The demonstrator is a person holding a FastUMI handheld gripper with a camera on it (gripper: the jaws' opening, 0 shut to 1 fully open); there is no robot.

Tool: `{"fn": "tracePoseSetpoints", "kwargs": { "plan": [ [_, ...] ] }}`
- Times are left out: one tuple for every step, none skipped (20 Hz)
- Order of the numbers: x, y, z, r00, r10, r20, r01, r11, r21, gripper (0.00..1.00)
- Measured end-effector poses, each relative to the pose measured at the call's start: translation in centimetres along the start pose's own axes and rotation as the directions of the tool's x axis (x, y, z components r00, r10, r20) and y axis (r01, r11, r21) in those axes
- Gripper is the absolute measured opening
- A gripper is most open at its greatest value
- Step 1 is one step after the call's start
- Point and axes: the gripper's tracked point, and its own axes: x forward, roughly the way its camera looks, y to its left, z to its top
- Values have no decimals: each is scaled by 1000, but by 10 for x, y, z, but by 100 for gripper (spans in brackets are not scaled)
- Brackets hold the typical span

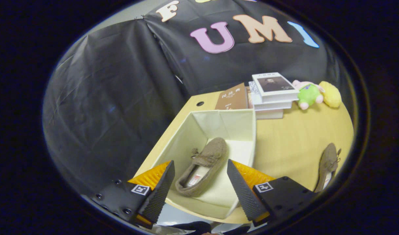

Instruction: Open the storage box then place both shoes into the box .Put the left shoe in first, then the right shoe, with the right side of both shoes facing outward in a uniform manner.

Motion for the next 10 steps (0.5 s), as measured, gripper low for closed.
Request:
{"fn": "tracePoseSetpoints", "kwargs": {
  "plan": [
    [-11,-14,5,1000,-15,21,15,1000,1,99],
    [-21,-28,9,999,-32,37,32,1000,1,100],
    [-30,-44,12,997,-52,49,52,999,-1,100],
    [-40,-61,14,995,-77,61,78,997,-5,100],
    [-49,-80,16,992,-106,72,107,994,-10,100],
    [-57,-97,16,988,-132,80,133,991,-16,100],
    [-64,-115,17,984,-158,85,160,987,-23,100],
    [-72,-131,15,980,-178,88,182,983,-36,100],
    [-81,-146,15,976,-196,94,202,978,-55,100],
    [-88,-160,15,971,-215,102,223,972,-78,100]
  ]
}}
